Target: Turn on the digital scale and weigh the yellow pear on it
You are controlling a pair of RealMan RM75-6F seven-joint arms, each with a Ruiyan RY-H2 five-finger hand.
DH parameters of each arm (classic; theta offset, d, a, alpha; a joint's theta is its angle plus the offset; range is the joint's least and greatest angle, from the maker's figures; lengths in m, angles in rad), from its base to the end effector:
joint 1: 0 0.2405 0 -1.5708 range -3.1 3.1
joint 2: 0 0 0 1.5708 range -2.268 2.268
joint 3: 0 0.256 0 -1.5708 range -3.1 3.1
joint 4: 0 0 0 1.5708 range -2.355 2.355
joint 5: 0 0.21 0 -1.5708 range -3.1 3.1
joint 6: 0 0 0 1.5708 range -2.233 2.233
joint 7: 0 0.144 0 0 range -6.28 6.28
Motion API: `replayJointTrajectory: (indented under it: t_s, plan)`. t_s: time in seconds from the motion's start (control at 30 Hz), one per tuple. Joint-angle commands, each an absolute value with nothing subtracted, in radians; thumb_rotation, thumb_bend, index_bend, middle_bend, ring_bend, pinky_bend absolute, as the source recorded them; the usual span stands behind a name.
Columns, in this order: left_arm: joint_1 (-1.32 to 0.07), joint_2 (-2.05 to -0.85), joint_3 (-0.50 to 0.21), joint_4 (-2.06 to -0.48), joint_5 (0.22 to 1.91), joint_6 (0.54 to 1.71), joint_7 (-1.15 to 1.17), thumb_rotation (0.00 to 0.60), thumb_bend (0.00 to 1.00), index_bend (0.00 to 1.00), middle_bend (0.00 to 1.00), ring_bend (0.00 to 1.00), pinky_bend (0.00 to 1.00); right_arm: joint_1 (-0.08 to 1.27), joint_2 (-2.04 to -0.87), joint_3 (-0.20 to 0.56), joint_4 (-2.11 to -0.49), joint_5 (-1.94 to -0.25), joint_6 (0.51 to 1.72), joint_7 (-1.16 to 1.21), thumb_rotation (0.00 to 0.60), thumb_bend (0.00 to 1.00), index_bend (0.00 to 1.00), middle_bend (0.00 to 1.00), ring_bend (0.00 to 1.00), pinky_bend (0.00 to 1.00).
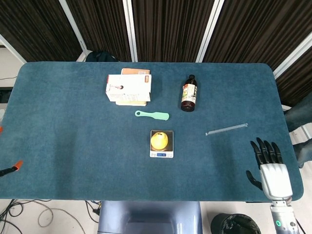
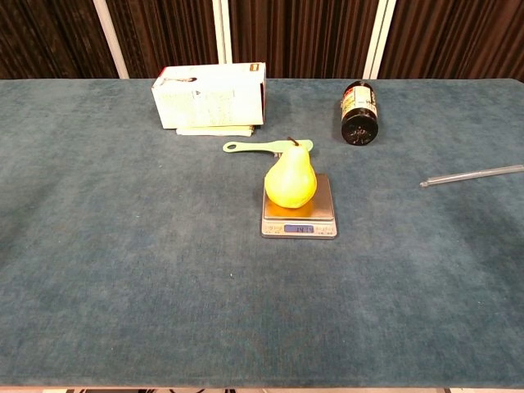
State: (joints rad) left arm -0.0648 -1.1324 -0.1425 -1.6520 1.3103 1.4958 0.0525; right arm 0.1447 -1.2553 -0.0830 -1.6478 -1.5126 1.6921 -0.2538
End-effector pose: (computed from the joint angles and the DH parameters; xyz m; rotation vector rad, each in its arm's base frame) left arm -0.3227 0.1903 0.1751 -1.1578 -0.9284 -0.8655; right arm -0.2791 -0.1682 0.1242 1.4035 -0.7505 0.9231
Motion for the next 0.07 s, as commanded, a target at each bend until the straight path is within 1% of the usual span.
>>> replayJointTrajectory:
  t_s: [0.03,0.07]
  plan:
    - [-0.069,-1.134,-0.145,-1.647,1.304,1.489,0.054,0.6,0.1,0.03,0.02,0.0,0.03,0.125,-1.265,-0.076,-1.62,-1.522,1.714,-0.255,0.6,0.33,0.0,0.02,0.0,0.02]
    - [-0.07,-1.135,-0.145,-1.648,1.305,1.489,0.056,0.6,0.1,0.03,0.02,0.0,0.03,0.123,-1.264,-0.075,-1.618,-1.525,1.713,-0.252,0.6,0.33,0.0,0.02,0.0,0.02]
